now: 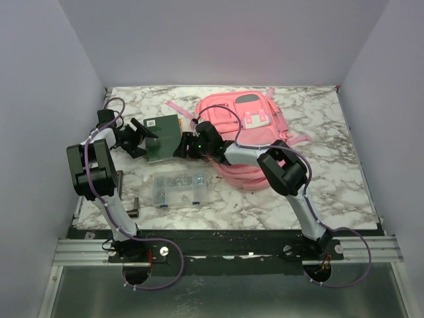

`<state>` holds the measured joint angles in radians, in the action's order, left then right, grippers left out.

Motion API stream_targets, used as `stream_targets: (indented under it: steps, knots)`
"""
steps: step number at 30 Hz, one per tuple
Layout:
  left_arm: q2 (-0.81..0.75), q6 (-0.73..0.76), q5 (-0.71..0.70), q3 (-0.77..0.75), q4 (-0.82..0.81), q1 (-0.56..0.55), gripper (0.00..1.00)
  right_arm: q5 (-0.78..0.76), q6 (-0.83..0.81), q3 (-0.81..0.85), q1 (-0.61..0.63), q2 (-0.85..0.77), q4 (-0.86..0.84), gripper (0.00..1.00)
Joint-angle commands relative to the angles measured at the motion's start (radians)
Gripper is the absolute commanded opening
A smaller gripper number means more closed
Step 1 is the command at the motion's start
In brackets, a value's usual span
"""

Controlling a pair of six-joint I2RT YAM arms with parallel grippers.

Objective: Pack the student bag
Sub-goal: Pick up the book from the center of the board.

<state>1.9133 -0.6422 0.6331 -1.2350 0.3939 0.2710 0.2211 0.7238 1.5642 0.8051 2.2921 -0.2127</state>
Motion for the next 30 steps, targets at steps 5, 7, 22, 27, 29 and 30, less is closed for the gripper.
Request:
stream_targets:
  steps: [5, 7, 22, 27, 29, 30]
  knots:
    - [-0.076, -0.040, 0.093, 0.038, -0.065, -0.014, 0.81, -0.008, -0.006, 0.039, 0.003, 0.038, 0.008, 0.62]
    - [-0.108, -0.039, 0.091, 0.046, -0.068, -0.026, 0.81, -0.010, -0.006, 0.041, 0.003, 0.041, 0.008, 0.61]
    - [-0.200, -0.075, 0.175, 0.135, -0.191, -0.071, 0.61, 0.017, 0.019, -0.001, 0.003, 0.019, -0.058, 0.57]
    - [-0.202, -0.057, 0.190, 0.138, -0.206, -0.085, 0.50, 0.034, 0.024, -0.010, 0.003, 0.015, -0.079, 0.57]
    - [-0.202, -0.049, 0.204, 0.138, -0.215, -0.090, 0.49, 0.041, 0.027, -0.013, 0.003, 0.015, -0.090, 0.57]
    - [-0.201, -0.046, 0.206, 0.139, -0.217, -0.091, 0.48, 0.042, 0.026, -0.015, 0.004, 0.015, -0.094, 0.57]
